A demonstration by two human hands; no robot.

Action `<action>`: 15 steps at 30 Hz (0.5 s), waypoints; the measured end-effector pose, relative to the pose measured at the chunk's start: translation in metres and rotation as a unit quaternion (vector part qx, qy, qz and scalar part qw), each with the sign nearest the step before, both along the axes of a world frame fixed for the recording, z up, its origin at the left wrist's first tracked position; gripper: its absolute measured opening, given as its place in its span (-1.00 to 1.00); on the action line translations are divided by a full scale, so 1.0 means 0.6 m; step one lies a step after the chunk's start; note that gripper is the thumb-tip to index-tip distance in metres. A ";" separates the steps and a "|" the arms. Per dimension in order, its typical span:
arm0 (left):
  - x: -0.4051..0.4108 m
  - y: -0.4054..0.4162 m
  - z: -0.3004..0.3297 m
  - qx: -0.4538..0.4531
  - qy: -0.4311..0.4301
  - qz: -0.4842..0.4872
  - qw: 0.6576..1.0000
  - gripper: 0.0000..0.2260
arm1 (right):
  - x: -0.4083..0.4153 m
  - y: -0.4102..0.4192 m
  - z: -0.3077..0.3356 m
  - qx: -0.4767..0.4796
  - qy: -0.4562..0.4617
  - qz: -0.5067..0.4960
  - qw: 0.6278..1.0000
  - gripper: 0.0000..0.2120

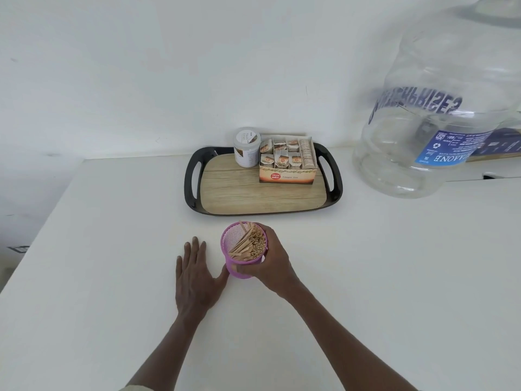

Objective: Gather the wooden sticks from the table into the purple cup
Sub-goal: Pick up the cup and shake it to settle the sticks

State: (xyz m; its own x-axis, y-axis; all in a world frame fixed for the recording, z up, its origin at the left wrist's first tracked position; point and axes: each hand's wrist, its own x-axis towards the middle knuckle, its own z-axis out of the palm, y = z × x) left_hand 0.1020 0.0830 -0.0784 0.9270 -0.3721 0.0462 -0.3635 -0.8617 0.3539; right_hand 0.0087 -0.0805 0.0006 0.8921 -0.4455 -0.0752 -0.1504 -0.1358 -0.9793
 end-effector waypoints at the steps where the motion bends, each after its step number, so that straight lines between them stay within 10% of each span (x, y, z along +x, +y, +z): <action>1: 0.000 0.000 0.001 -0.001 -0.002 0.001 1.000 -0.21 | 0.001 -0.002 -0.002 -0.005 0.002 0.003 1.000 -0.13; 15: -0.001 -0.001 0.001 -0.006 -0.005 0.000 1.000 -0.24 | -0.005 -0.015 0.023 0.017 0.016 0.000 1.000 -0.21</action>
State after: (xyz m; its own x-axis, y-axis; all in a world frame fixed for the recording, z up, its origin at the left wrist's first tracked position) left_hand 0.1016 0.0827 -0.0777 0.9264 -0.3715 0.0611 -0.3675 -0.8571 0.3610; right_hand 0.0058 -0.0893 0.0142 0.8890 -0.4420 -0.1192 -0.1821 -0.1026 -0.9779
